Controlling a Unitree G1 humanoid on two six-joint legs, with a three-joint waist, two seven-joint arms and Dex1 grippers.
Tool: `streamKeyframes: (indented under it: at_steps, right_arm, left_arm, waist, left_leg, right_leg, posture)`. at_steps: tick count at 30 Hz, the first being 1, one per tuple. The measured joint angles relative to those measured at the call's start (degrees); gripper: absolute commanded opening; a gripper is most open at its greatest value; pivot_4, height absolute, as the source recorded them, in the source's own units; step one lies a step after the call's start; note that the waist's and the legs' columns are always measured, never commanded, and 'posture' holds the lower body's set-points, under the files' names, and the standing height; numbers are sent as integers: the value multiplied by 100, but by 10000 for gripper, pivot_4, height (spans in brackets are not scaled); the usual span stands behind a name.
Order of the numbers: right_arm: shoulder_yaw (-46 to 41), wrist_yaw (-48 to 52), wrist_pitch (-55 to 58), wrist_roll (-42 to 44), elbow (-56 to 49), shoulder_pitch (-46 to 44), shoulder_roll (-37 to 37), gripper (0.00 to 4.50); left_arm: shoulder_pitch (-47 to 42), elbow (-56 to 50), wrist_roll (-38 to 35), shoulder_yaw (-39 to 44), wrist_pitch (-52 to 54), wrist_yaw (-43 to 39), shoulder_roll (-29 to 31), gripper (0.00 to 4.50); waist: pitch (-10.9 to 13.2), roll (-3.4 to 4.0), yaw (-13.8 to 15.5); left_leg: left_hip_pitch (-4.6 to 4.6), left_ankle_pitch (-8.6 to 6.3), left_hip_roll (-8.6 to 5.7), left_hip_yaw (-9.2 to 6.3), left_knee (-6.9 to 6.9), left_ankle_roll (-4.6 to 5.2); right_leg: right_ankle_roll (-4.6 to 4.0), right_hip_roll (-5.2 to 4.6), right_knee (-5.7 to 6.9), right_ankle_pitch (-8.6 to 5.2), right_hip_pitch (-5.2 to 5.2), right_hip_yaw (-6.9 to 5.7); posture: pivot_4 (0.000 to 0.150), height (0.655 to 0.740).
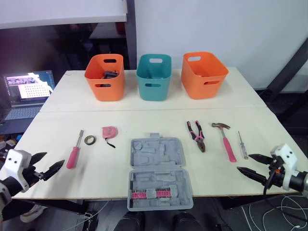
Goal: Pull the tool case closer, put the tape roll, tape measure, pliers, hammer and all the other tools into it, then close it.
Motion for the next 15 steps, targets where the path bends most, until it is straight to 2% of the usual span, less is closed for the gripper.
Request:
streamKeyframes:
  at_steps: [6, 11, 15]
  right_arm:
    - [827, 75, 800, 392, -832, -835, -171, 44046]
    - [2016, 211, 1653, 754, -1700, -2391, -258, 44046]
    - [2909, 270, 2003, 724, -1764, -3733, -130, 44046]
  left_arm:
    - [398, -700, -149, 96, 144, 153, -111, 45000]
    - [1086, -2045, -295, 154, 472, 610, -688, 45000]
    - [1645, -3140, -338, 145, 618, 1252, -1321, 45000]
  waist:
    - [3, 2, -76]
    - [7, -6, -108]
    - [10, -11, -101]
  left_leg:
    - [-3, 4, 10, 5, -3, 8]
    - [-12, 1, 21, 6, -5, 12]
    - [-34, -5, 19, 12, 1, 23]
  right_leg:
    - [-1, 0, -5, 0, -2, 0]
    - [-3, 4, -24, 1, -3, -11]
    - [-5, 1, -44, 6, -22, -12]
  posture:
    - [1500, 7329]
    - [1500, 7329]
    - [1500, 7329]
